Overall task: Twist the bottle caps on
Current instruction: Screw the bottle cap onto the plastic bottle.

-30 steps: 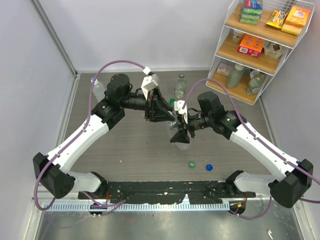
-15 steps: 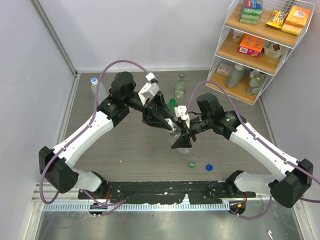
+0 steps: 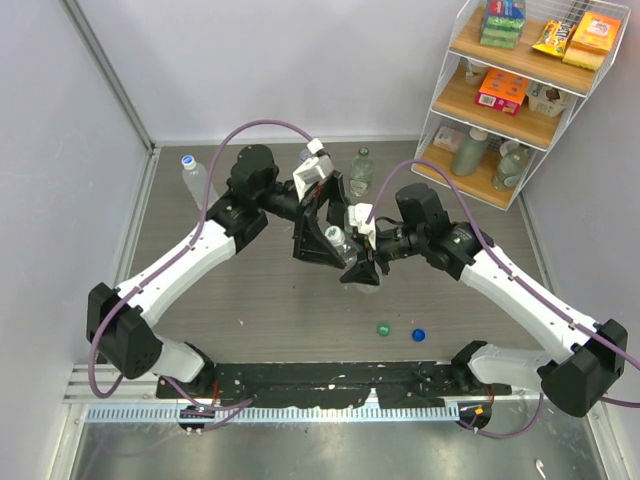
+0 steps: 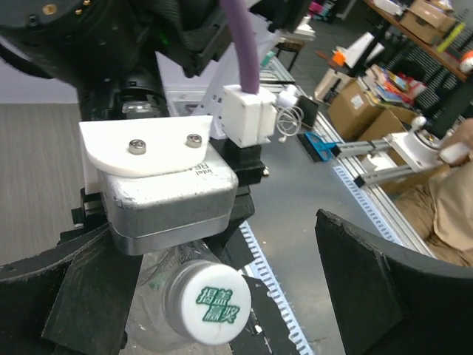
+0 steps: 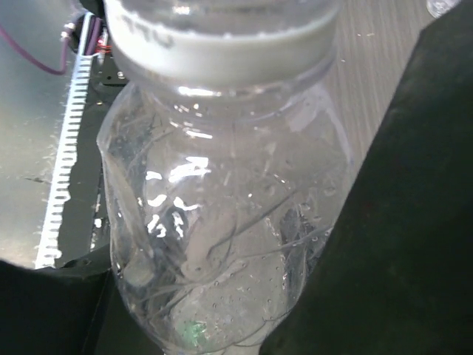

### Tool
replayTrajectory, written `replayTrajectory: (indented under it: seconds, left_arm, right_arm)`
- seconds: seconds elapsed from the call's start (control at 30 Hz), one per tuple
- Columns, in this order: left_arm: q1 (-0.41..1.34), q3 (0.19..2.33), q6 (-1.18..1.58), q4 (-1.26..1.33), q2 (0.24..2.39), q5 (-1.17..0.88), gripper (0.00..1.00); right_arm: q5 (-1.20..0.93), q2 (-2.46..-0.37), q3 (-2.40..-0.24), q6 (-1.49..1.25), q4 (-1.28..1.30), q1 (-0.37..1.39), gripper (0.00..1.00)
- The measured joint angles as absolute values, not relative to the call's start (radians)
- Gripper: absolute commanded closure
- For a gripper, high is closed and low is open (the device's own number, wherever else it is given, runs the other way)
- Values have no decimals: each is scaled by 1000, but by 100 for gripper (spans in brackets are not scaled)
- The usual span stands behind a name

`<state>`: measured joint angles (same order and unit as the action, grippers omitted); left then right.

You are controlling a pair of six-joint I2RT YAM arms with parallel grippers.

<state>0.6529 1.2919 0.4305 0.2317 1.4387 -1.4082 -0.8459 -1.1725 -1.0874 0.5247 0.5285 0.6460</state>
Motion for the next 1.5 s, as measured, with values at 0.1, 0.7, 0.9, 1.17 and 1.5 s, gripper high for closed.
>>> replayTrajectory:
  seconds: [0.1,0.7,0.9,1.17,1.5]
  left_arm:
    - [658,1305,369,105,1419,-1319,0]
    - [675,1162,258,-196,1043,-613,0]
    - [675,1151,429,-205,1021,-381,0]
    - [675,1163,664,-246,1062,-162,8]
    - [678,1233,752,-265,1202,-127,30]
  right_arm:
    - [-804,-1173,-1080,512,508,646,99]
    - [-720,-1171,-1055,442,411,665,99]
    - [-591,-1172,-1055,357,395,666,99]
    - [-375,-1221,-1055,276,389,665,99]
    - [-264,-1264,-1055,276,405,666,99]
